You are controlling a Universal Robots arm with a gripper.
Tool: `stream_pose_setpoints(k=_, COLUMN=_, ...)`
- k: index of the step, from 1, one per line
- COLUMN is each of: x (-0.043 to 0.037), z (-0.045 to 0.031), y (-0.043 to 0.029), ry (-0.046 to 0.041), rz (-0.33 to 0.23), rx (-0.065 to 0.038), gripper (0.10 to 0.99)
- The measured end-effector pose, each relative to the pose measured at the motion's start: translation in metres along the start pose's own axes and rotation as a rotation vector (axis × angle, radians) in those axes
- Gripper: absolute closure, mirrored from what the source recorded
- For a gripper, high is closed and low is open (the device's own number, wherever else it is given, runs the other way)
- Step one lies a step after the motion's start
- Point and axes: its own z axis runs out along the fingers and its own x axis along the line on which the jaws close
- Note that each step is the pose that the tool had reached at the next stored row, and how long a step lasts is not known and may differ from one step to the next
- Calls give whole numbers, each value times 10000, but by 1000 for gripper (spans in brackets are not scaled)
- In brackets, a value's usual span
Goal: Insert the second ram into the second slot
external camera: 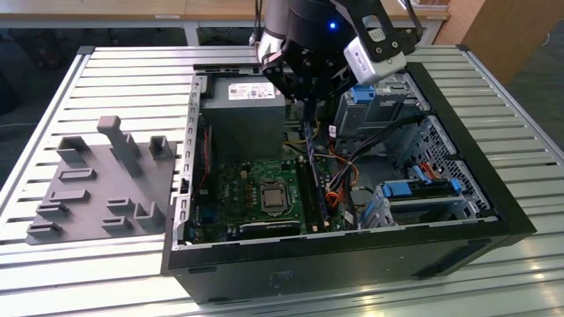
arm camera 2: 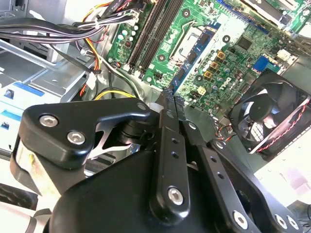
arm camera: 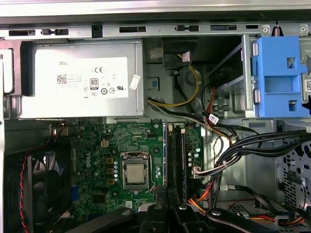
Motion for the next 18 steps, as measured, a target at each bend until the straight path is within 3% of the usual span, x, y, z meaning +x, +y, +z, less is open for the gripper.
stream_pose_setpoints(k=18, x=0, z=45, y=-2, ry=13, rz=-420, rx=-1, gripper=969)
